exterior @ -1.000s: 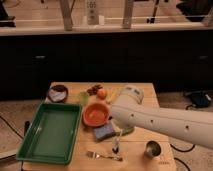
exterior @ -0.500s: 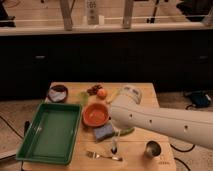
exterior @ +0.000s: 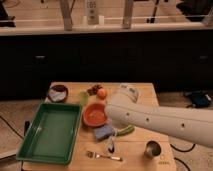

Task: Place brush in tray

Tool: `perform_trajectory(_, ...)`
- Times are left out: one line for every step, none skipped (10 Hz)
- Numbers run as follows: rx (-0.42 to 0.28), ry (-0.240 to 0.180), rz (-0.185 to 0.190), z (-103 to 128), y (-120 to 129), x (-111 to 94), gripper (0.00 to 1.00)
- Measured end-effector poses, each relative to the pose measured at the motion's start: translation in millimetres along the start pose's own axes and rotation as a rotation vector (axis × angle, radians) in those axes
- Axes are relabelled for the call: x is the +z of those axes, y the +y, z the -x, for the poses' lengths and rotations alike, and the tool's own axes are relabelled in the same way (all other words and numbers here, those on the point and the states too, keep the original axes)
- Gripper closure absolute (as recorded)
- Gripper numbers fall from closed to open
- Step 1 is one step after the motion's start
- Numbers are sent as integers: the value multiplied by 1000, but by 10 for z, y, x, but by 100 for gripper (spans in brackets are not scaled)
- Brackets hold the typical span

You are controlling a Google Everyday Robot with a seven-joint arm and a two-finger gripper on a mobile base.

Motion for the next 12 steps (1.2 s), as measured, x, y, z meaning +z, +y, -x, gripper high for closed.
perform_trajectory(-7, 1, -1, -15, 1, -11, 95)
perform_trajectory(-13, -1, -3, -19, 6, -10, 95)
perform_trajectory(-22, 1, -5, -34, -2, -23, 95)
perform_trajectory(-33, 3, -11, -38, -67, -45, 95)
perform_trajectory(-49, 3, -18, -24, -166, -58, 95)
perform_trajectory(-58, 5, -22, -28, -202, -69, 95)
perform_trajectory(-67, 6, -25, -44, -200, -81, 95)
perform_trajectory(-74, 5, -28, -57, -191, -93, 95)
perform_trajectory(-81, 5, -30, -76, -211, -107, 95)
perform_trajectory(-96, 9, -41, -89, -311, -135, 95)
perform_trajectory(-109, 11, -50, -92, -419, -157, 95)
perform_trajectory(-120, 12, -54, -90, -511, -171, 95)
